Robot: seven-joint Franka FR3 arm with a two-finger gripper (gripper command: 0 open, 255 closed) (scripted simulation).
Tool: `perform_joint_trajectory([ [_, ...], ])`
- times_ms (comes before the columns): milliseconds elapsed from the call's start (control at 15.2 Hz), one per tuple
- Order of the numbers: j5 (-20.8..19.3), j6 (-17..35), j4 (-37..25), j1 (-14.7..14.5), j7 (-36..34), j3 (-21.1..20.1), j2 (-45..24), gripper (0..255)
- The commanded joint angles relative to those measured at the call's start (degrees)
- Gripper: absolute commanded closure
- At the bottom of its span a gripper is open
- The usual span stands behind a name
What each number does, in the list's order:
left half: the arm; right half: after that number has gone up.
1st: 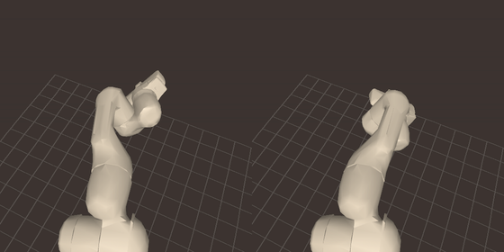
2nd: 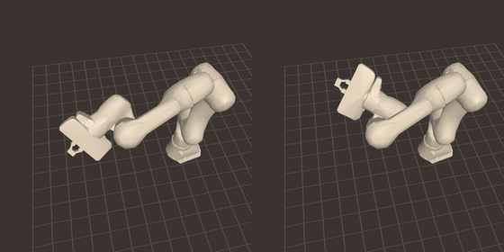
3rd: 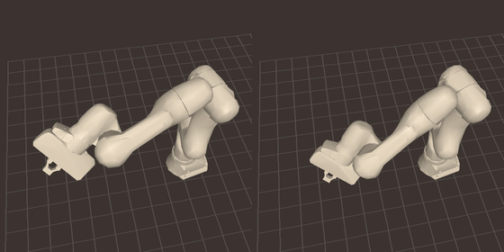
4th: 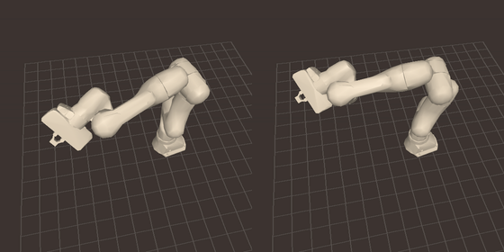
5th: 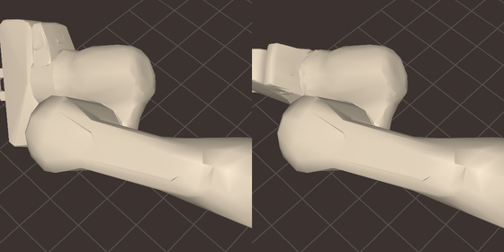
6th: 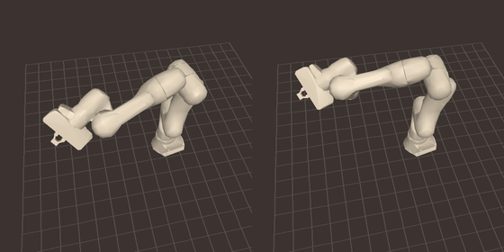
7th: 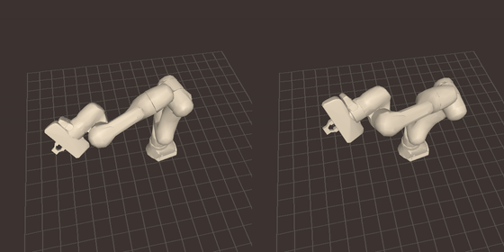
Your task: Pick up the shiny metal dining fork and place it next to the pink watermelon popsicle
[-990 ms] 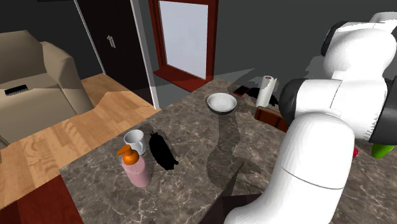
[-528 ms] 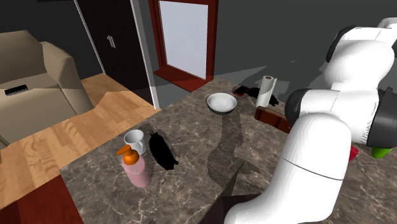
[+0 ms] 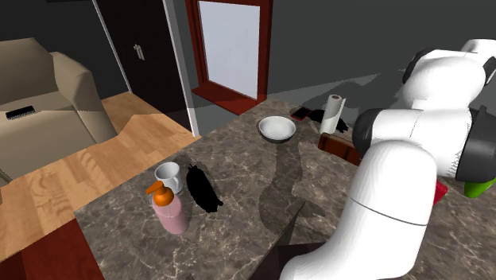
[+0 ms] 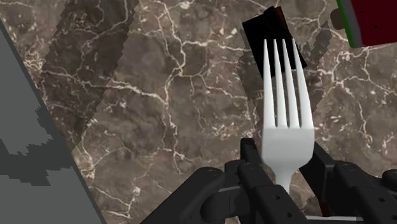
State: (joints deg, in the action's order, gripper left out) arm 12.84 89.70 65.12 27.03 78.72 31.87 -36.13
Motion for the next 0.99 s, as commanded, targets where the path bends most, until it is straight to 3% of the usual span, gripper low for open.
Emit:
perform_joint_trajectory([
  [0,-0.05,1.84,2.08,-0.45,0.02,0.01,0.23,255],
  [924,0.72,11.91,11.37,-1.78,0.37,-0.56,-0.95,255],
])
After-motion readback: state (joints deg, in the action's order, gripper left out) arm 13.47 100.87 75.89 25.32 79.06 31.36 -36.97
